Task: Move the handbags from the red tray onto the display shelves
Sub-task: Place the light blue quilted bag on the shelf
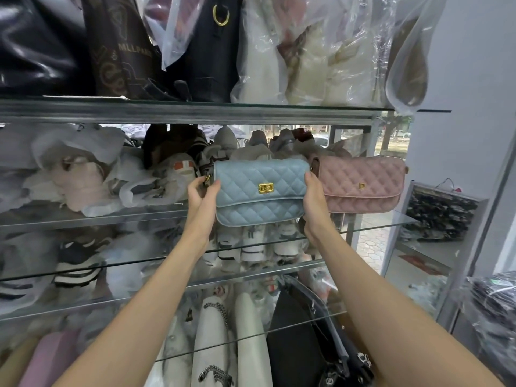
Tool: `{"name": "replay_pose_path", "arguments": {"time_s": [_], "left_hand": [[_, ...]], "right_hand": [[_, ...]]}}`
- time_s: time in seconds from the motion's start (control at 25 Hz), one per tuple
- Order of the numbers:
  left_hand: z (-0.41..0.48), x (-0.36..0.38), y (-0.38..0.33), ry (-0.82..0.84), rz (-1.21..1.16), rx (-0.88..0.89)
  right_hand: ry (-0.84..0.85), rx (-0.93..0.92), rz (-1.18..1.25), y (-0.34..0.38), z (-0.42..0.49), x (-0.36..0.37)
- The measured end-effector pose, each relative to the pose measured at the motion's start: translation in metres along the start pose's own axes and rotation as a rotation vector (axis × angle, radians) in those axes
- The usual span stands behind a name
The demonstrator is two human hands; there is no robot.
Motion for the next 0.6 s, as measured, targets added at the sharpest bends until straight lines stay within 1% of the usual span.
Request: {"name": "replay_pose_path", "arguments": {"time_s": [0.08,0.2,0.24,0.28,0.36,0.52,0.6], "left_hand": [[-0.001,-0.002,0.0,-0.041,0.019,0.019],[-0.007,-0.014,-0.003,-0.224,0.054,0.06],[-0.01,-0.017,-0.004,-0.27,0.06,0.061],[-0.011,-0.019,-0.004,-0.281,0.049,0.06],[-0.014,-0.014,-0.006,-0.207,0.005,0.063],[-0.031,0.009,-0.022,0.07,-0.012,0.108],[-0.044,0.019,-0.03,0.211,-0.023,0.097]], "right_hand": [[-0.02,-0.014,-0.023,0.008,-0.016,-0.003],[-0.059,-0.012,-0.096,0.017,-0.034,-0.011],[-0.079,0.002,-0.125,0.02,-0.041,-0.016],[-0.104,0.019,-0.16,0.023,-0.047,-0.02],[-0.13,0.031,-0.185,0.033,-0.066,-0.025],[-0.221,0.05,-0.135,0.05,-0.107,-0.029],[-0.242,0.054,-0.148,0.062,-0.134,-0.025]]}}
Point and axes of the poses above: each hand's wrist, its own z-axis towards the middle knuckle, its own x-axis out of the palm, y = z × x, the point moved 6 cm from there along z, towards the middle knuckle, and after that the axes turned 4 degrees about y, right-handed, at the moved point
